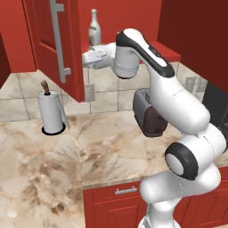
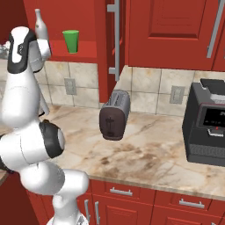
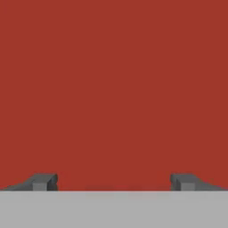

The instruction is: Open the cabinet directly in front. Then move the liquor and the cup to the dining counter with the candle on it.

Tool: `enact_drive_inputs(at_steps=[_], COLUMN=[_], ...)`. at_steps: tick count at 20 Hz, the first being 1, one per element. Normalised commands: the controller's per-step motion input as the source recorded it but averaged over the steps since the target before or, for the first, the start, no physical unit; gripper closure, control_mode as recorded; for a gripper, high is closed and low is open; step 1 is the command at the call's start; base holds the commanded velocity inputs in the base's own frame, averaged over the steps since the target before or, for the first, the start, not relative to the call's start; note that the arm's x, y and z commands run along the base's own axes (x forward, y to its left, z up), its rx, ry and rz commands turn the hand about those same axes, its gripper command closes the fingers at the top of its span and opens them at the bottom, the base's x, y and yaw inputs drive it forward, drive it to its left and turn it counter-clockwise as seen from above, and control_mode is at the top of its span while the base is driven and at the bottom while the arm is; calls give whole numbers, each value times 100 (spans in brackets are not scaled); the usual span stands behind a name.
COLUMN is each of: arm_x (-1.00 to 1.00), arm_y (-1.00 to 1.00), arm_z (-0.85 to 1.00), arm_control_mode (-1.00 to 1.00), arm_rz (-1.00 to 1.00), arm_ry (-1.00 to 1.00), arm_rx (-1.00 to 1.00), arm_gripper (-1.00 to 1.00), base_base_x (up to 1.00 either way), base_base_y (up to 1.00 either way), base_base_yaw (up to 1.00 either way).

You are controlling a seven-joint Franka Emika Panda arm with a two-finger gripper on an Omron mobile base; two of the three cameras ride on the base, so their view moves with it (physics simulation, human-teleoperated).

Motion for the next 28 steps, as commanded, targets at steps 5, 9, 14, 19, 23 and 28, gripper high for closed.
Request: enact_drive_inputs(at_steps=[5,9,14,19,23,28], arm_x=[-1,-4,-3,-95,-43,-2], arm_y=[100,100,16,-79,-69,-59], arm_z=[-15,-20,0,0,0,0], arm_control_mode=[-100,-100,-100,-100,-100,-100], arm_rz=[40,1,-4,-29,-63,-78], arm_ry=[-3,-18,-5,-11,-6,0], arm_rx=[0,5,1,-3,-6,0], arm_gripper=[-100,-100,-100,-100,-100,-100], base_base_x=[0,0,0,0,0,0], base_base_y=[0,0,0,0,0,0], base_base_yaw=[0,0,0,0,0,0])
